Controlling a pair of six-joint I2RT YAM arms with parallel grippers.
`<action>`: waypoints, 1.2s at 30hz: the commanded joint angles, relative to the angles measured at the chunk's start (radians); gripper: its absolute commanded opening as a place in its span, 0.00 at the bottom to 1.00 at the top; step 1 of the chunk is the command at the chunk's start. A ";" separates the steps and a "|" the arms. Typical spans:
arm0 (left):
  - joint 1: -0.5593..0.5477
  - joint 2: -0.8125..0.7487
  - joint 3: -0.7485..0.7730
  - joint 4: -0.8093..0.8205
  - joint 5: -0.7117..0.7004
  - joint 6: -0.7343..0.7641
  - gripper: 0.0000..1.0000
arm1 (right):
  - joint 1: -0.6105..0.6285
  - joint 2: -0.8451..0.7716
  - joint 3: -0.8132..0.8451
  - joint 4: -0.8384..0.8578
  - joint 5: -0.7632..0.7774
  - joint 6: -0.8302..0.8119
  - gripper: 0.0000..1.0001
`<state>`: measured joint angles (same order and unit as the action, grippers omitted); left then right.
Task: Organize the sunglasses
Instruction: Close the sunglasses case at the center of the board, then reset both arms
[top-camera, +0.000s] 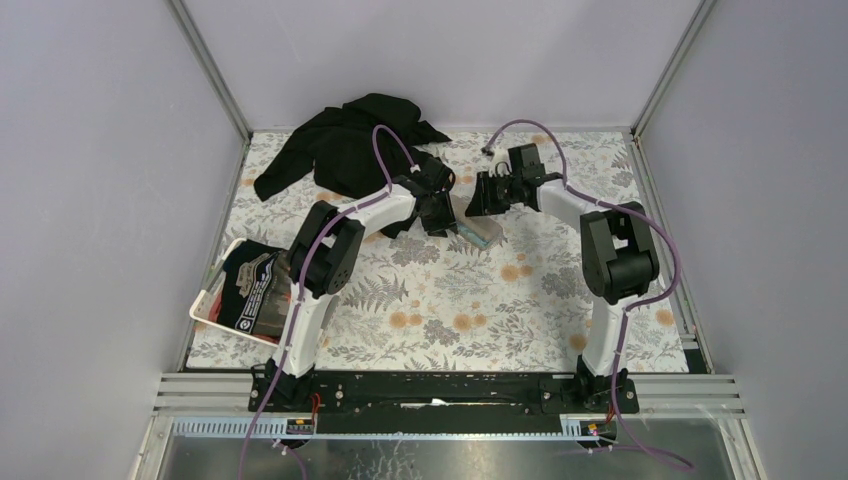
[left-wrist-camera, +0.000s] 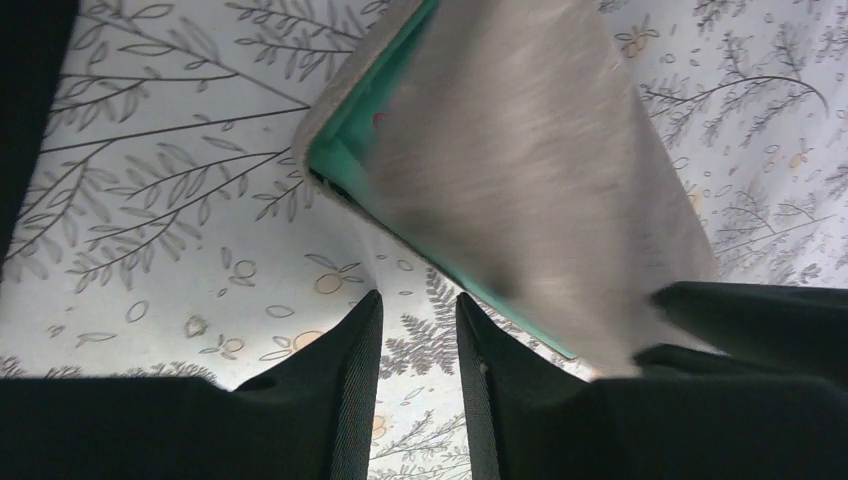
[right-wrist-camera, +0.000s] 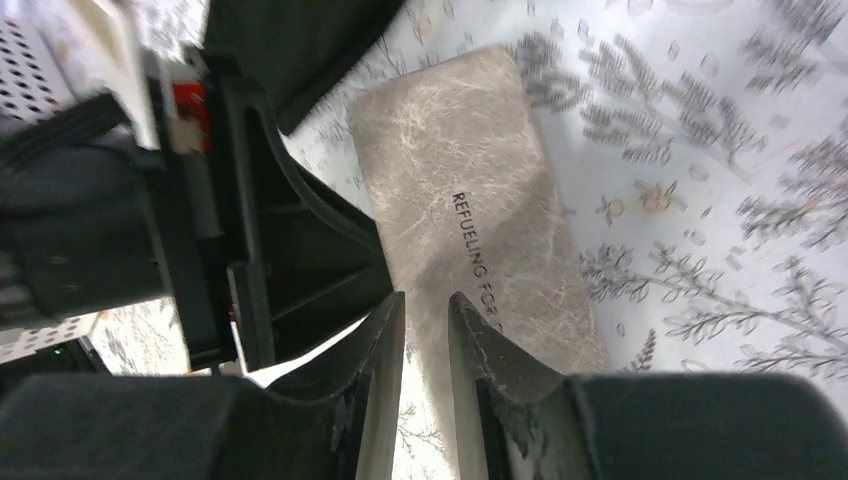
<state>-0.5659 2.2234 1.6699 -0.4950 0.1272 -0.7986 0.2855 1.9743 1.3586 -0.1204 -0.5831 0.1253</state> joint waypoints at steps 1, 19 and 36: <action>-0.009 0.044 -0.030 0.037 0.001 -0.010 0.38 | 0.042 0.052 -0.042 -0.125 0.052 -0.012 0.30; -0.015 -0.279 -0.192 0.072 -0.036 0.047 0.41 | 0.047 -0.295 0.029 -0.232 0.183 -0.006 0.56; -0.025 -1.128 -0.752 0.045 -0.295 0.160 0.49 | 0.047 -1.034 -0.545 -0.047 0.722 0.234 0.97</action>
<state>-0.5892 1.2240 1.0649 -0.4095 -0.0505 -0.6430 0.3271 1.0290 0.9947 -0.2279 -0.0227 0.2440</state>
